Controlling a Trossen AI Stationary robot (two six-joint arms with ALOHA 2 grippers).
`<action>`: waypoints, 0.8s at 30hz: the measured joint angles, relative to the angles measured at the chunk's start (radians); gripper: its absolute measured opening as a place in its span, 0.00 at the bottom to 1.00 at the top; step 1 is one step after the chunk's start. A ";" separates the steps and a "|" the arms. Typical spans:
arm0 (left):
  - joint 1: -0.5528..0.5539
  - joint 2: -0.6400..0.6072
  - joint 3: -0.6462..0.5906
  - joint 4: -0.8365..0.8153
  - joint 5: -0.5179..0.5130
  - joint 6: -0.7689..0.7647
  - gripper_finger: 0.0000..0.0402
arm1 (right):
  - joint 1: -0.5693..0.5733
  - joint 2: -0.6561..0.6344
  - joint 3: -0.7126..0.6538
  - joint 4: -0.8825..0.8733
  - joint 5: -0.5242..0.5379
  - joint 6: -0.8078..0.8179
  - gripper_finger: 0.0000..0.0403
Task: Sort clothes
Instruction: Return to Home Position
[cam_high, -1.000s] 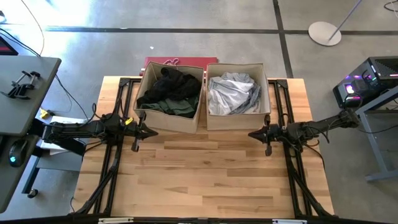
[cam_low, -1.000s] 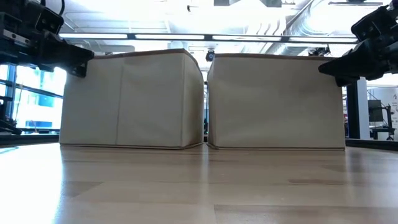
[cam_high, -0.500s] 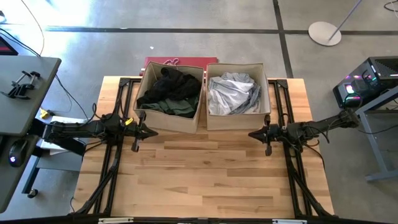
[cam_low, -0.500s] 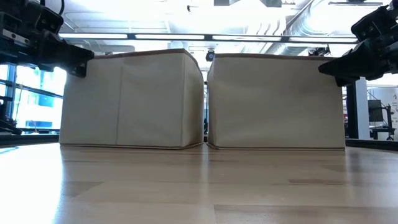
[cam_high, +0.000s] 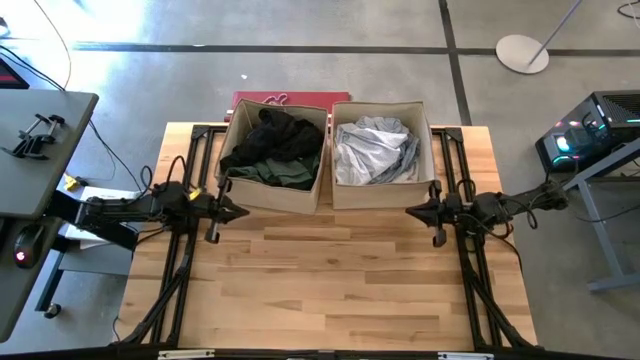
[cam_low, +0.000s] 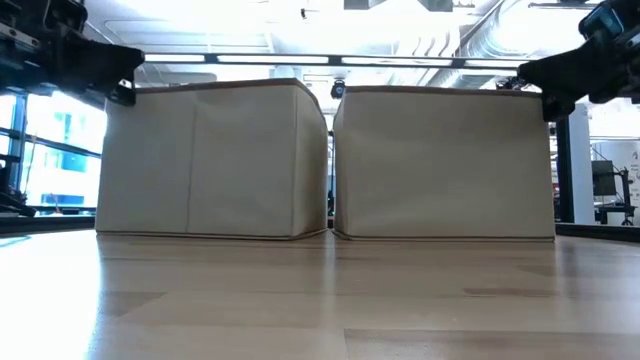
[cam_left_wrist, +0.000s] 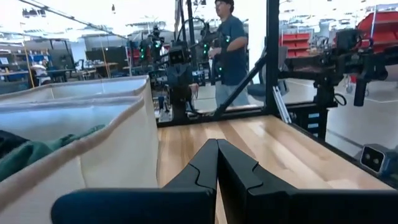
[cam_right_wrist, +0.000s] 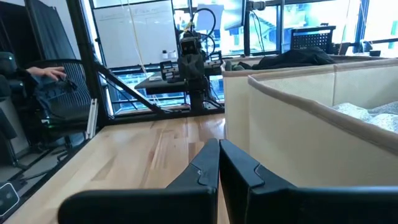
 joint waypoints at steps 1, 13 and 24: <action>0.000 0.000 0.000 -0.003 0.002 0.000 0.00 | 0.000 0.000 0.000 -0.001 0.000 0.000 0.00; 0.000 0.000 0.000 -0.007 0.004 0.000 0.00 | 0.000 0.006 0.000 -0.022 0.002 0.000 0.00; 0.000 0.000 0.000 -0.007 0.004 0.000 0.00 | 0.000 0.006 0.000 -0.021 0.002 0.000 0.00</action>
